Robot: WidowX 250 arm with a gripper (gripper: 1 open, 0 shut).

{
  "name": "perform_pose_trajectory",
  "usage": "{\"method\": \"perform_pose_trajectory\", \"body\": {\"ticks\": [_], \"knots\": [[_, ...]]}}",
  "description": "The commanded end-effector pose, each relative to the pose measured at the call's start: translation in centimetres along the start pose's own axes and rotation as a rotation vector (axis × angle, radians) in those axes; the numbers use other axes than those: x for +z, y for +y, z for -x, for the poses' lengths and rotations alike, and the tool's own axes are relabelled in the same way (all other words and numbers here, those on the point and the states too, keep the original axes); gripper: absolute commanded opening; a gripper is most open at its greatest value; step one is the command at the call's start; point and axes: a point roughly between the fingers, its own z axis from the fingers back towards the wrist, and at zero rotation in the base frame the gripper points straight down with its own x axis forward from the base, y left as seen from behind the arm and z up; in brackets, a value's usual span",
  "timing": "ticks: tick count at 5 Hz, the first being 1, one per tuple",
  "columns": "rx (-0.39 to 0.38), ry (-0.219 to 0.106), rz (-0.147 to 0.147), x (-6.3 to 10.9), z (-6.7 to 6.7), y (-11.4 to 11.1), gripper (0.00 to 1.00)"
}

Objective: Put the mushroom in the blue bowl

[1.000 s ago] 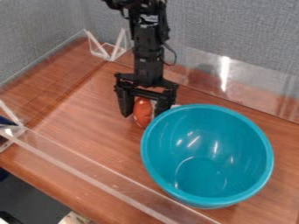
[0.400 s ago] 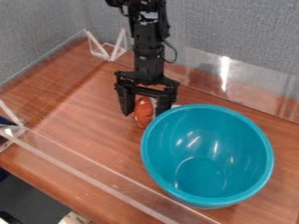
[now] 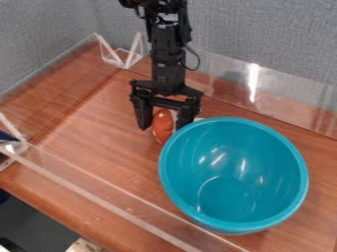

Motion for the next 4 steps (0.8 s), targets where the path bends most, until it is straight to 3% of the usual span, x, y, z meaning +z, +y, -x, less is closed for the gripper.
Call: {"method": "perform_pose_trajectory", "body": {"ticks": [1,4], "knots": [[-0.003,-0.079,0.0,2.25,-0.68,-0.19,1.0],[0.01,-0.075,0.005,1.78,-0.97,-0.06,1.0]]}}
